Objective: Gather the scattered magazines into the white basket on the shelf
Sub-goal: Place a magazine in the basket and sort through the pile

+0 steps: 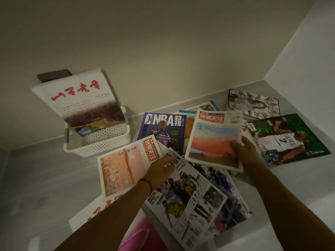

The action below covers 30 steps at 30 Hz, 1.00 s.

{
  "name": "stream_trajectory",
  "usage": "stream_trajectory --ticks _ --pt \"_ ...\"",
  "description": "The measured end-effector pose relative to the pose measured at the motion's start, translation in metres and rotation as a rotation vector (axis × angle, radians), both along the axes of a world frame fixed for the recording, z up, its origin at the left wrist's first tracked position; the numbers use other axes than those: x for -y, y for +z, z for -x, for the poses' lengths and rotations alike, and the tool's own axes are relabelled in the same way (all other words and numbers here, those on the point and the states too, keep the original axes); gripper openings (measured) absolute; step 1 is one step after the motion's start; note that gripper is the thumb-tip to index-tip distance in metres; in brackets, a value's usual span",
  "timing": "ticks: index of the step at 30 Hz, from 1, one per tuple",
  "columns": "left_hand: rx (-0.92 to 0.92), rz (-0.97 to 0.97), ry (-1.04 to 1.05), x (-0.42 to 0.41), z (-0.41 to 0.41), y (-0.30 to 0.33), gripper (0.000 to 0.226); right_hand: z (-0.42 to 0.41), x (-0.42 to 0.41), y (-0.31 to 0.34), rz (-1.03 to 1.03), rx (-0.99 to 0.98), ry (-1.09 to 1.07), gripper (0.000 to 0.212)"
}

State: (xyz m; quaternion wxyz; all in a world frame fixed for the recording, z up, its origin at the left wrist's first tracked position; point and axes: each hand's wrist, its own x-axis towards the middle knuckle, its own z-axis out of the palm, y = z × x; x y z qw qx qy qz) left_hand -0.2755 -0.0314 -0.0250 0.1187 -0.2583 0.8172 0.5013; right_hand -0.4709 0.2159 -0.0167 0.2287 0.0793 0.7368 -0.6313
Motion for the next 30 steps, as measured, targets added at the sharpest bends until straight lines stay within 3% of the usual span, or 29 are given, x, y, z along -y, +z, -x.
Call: stream_trajectory --ticks 3,7,10,12,13,15,17,22,26,28,30 --pt "-0.07 -0.163 0.126 -0.007 -0.002 0.01 0.021 -0.006 0.006 0.0 -0.112 -0.121 0.201 0.018" --pt "0.004 0.13 0.158 -0.013 -0.036 0.002 0.021 -0.01 0.015 -0.003 -0.486 -0.367 0.448 0.021" --pt "0.034 0.243 0.241 -0.017 -0.082 -0.011 0.022 -0.016 0.016 -0.013 -0.84 -0.453 0.471 0.04" --pt "0.09 0.233 0.359 -0.022 -0.108 -0.019 0.029 -0.035 0.028 -0.017 -1.095 -0.619 0.51 0.059" --pt "0.102 0.209 0.407 -0.027 -0.118 -0.022 0.033 -0.049 0.038 -0.02 -1.143 -0.756 0.627 0.065" --pt "0.077 0.123 0.476 -0.038 -0.13 -0.025 0.037 -0.083 0.063 -0.026 -1.009 -0.938 0.97 0.065" --pt "0.02 -0.028 0.568 -0.049 -0.134 -0.022 0.041 -0.114 0.086 -0.035 -0.879 -0.844 1.071 0.059" --pt "0.028 -0.332 0.799 -0.063 -0.121 -0.014 0.055 -0.144 0.125 -0.045 -0.986 -0.669 0.85 0.062" --pt "-0.014 -0.66 1.149 -0.05 -0.119 -0.017 0.048 -0.14 0.138 -0.039 -1.024 -0.554 0.796 0.063" --pt "-0.015 -0.715 1.088 -0.049 -0.12 -0.013 0.038 -0.138 0.141 -0.038 -1.032 -0.488 0.82 0.069" --pt "-0.061 -0.606 0.906 -0.057 -0.116 -0.001 0.036 -0.138 0.139 -0.039 -1.032 -0.462 0.841 0.072"
